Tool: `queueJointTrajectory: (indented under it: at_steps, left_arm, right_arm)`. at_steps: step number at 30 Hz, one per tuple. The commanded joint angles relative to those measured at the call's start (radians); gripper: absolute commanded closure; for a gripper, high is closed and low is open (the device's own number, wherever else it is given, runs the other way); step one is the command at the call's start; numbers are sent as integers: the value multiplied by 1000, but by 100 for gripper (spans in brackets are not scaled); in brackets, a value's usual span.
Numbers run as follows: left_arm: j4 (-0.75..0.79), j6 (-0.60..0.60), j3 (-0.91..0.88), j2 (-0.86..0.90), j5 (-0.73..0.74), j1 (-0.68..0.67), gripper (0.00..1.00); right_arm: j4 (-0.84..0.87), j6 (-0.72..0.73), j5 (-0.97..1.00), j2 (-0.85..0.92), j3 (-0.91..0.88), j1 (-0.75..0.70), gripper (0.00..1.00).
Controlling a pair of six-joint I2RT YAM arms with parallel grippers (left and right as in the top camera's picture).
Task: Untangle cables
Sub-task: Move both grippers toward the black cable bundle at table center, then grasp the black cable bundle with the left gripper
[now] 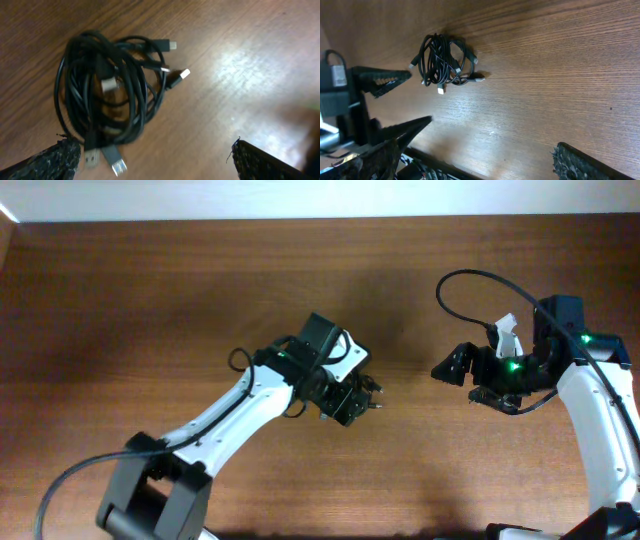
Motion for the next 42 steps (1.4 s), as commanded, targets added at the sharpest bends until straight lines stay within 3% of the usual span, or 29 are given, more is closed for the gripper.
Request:
queueJointTrajectory:
  at_steps: [1, 2, 5, 11, 15, 19, 24, 27, 29, 36, 42]
  left_arm:
    - [68, 9, 18, 16, -33, -3, 5]
    - [98, 8, 18, 18, -37, -3, 12]
    - [140, 8, 18, 30, -41, -3, 16]
    - [109, -36, 18, 86, -54, -5, 38]
    - [111, -41, 18, 86, -54, -4, 62]
    - [115, -41, 18, 86, -54, -4, 79]
    - [117, -41, 18, 86, -54, -4, 79]
    - [118, -41, 18, 86, -54, -4, 100]
    - [117, -41, 20, 85, -49, -4, 100]
    - [118, -50, 167, -5, 263, -3, 100]
    - [117, -88, 257, -121, 291, -3, 100]
  right_arm:
    - [3, -15, -13, -1, 21, -3, 2]
    - [3, -15, -13, -1, 21, -3, 2]
    - [3, -15, -13, -1, 21, -2, 2]
    - [3, -15, -13, -1, 21, -2, 2]
    - [3, -15, -13, -1, 21, -2, 2]
    - [3, -15, -13, -1, 21, -2, 2]
    - [3, -15, -13, -1, 21, -2, 2]
    - [3, -14, -13, -1, 21, -2, 2]
    - [3, -14, -14, -1, 21, -2, 2]
    - [-2, -14, -125, -1, 21, -2, 2]
    - [-2, -7, -149, -1, 21, -2, 2]
